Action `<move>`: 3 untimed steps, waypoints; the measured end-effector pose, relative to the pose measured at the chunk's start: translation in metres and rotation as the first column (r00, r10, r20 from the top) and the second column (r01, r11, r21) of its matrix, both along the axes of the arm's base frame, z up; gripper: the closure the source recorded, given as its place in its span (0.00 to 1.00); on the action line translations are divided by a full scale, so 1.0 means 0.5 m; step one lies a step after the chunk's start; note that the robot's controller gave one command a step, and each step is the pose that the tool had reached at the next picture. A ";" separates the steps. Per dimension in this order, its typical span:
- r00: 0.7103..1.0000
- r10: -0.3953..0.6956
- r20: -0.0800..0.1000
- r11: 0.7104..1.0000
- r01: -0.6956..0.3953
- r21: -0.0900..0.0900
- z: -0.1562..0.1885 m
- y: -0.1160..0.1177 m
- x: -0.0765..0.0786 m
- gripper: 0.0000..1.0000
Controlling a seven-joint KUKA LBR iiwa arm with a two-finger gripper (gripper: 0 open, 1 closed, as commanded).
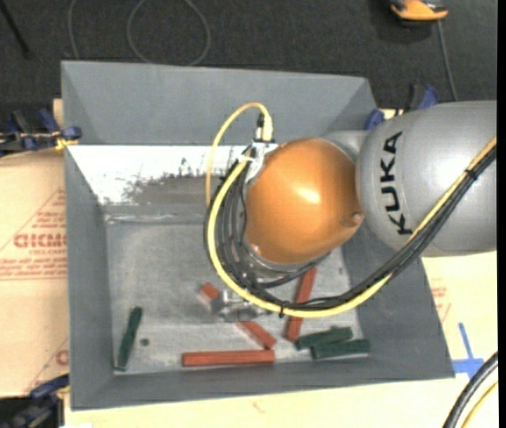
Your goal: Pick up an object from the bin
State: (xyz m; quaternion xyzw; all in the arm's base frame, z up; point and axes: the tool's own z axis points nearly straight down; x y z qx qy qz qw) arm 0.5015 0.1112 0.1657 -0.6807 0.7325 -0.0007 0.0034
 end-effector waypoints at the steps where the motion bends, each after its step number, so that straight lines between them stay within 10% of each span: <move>1: 0.999 -0.036 -0.009 0.999 0.036 0.000 -0.152 0.063 0.050 1.00; 2: 0.998 -0.060 0.005 0.998 0.060 0.000 0.209 0.034 0.065 1.00; 3: 0.976 0.216 -0.009 0.976 -0.216 -0.001 0.016 0.065 -0.060 1.00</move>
Offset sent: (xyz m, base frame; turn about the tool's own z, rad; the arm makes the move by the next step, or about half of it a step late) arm 0.0248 0.0294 -0.0724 0.0390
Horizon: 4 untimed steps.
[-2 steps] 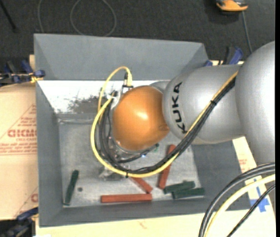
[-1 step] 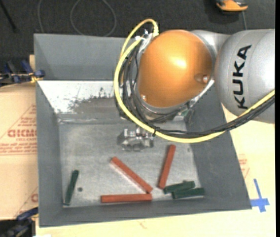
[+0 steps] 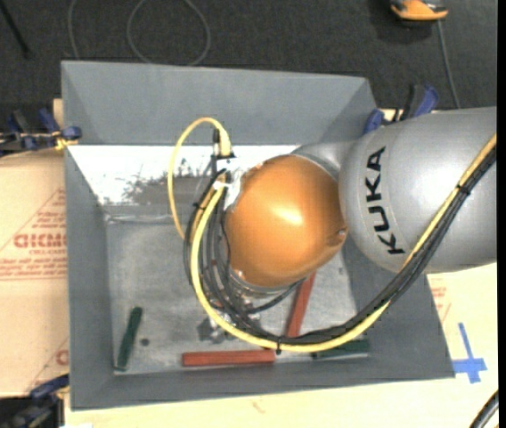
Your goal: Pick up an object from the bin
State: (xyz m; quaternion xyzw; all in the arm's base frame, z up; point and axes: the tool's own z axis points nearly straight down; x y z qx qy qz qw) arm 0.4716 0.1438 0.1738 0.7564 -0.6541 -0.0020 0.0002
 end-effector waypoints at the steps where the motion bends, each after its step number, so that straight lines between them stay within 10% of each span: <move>1: 1.000 -0.004 0.003 1.000 0.004 0.001 0.003 0.000 0.002 0.00; 2: 0.950 0.313 0.000 0.950 -0.313 -0.005 -0.033 -0.160 0.022 0.00; 3: 0.772 0.635 0.001 0.772 -0.635 0.002 -0.198 -0.186 0.042 0.00; 4: 0.676 0.737 0.005 0.676 -0.737 -0.002 -0.207 -0.211 0.082 0.00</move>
Offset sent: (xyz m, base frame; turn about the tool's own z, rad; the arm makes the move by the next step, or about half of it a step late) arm 0.0000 0.0000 0.0000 0.0000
